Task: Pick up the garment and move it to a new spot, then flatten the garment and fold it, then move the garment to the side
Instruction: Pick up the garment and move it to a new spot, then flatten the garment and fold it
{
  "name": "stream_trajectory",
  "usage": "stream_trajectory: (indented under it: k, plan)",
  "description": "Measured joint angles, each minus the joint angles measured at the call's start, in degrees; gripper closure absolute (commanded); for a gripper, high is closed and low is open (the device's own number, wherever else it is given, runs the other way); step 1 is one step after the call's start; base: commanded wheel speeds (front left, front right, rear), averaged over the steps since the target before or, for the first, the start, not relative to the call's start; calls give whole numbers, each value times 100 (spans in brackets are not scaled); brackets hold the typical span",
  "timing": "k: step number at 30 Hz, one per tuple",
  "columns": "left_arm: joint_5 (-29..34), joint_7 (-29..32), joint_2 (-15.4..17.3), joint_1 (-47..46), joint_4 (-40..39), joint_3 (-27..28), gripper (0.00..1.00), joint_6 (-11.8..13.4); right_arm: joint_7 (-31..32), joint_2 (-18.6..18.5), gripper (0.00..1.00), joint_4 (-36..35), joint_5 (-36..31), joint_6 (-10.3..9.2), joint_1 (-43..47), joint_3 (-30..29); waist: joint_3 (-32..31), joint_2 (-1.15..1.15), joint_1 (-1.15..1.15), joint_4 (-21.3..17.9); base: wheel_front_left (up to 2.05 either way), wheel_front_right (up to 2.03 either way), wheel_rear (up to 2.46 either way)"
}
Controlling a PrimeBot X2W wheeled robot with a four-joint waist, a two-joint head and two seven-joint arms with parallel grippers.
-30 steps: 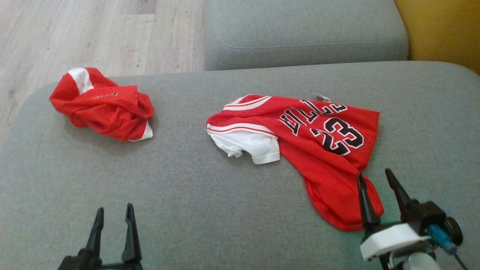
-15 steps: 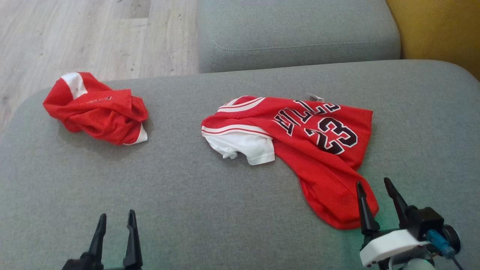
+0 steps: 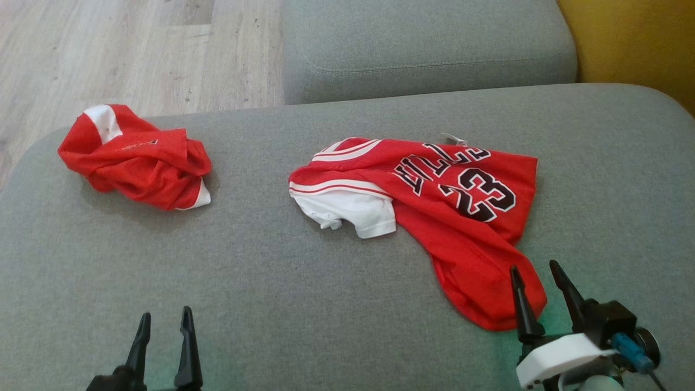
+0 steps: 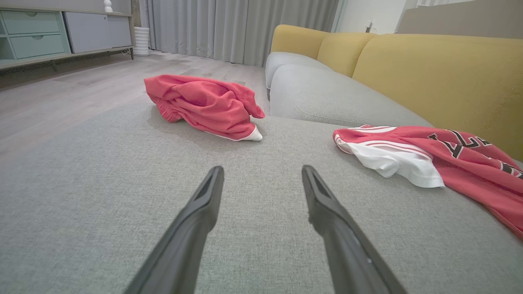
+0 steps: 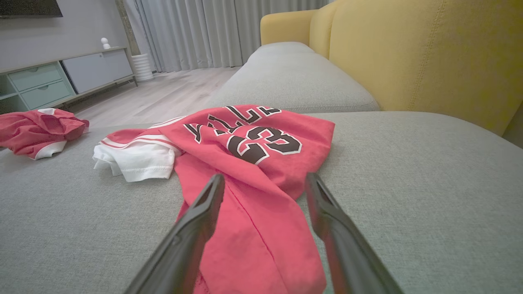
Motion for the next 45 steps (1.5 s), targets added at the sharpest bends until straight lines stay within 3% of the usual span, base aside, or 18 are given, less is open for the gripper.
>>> stream_trajectory:
  k: [45]
  plan:
    - [22,0,-3,-77,47,11,0,0,0,0,0,29,58,0,-22,81,50,0,0,-75,0,0,0]
